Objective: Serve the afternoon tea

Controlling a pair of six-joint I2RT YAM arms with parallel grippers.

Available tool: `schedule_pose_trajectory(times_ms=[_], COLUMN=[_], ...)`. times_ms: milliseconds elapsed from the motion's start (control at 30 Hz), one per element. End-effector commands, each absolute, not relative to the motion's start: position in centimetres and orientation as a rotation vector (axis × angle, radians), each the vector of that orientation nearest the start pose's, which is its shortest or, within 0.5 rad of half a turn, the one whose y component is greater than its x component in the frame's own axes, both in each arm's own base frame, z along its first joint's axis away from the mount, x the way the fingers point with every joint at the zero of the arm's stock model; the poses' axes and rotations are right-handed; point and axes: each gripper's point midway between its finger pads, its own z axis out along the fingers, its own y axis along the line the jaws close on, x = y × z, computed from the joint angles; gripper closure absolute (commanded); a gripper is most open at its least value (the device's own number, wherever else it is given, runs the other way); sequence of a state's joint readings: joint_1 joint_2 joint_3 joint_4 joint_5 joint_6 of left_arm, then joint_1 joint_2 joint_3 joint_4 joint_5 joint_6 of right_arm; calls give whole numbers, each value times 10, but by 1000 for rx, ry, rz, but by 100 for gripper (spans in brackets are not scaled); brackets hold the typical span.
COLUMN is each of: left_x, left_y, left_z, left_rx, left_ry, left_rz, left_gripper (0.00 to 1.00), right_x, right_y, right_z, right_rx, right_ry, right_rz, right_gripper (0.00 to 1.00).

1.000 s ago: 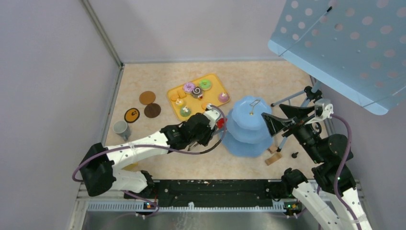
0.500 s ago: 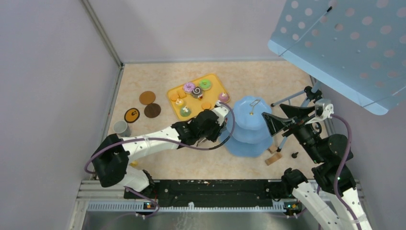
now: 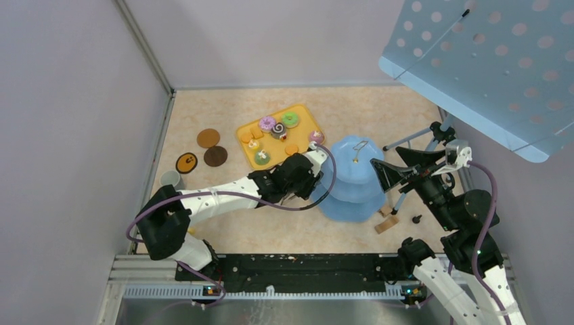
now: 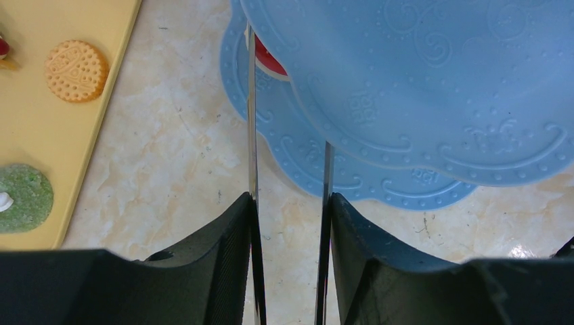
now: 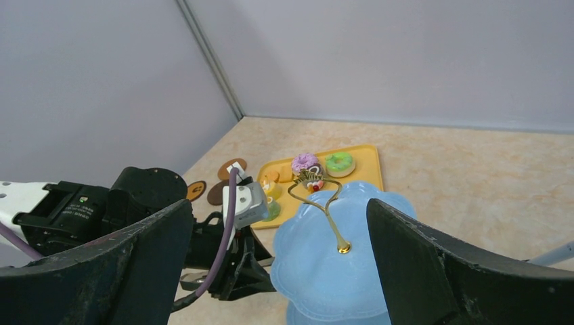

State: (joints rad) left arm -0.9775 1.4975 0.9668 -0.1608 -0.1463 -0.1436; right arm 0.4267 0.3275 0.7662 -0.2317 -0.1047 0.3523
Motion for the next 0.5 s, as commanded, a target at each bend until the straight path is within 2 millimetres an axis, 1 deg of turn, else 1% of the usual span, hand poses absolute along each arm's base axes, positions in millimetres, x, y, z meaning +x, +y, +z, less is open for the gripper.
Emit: schedule_pose_trajectory(times_ms=[0, 167, 267, 367, 467], left_x=[253, 251, 250, 250, 252], left_y=[-340, -335, -331, -331, -334], left_z=[136, 139, 135, 132, 133], left_rx=[838, 830, 829, 815, 808], left_ry=[2055, 2063, 2069, 2079, 2075], left_rz=[-455, -444, -437, -431, -442], left_gripper=[52, 54, 54, 51, 47], right_x=[185, 185, 186, 186, 186], right_y=[116, 117, 117, 118, 119], right_z=[378, 378, 376, 376, 376], right_rx=[-127, -129, -129, -130, -132], right_ry=[1367, 1367, 1373, 1372, 1368], right_rz=[716, 717, 717, 722, 727], right_gripper=[3, 3, 3, 3, 3])
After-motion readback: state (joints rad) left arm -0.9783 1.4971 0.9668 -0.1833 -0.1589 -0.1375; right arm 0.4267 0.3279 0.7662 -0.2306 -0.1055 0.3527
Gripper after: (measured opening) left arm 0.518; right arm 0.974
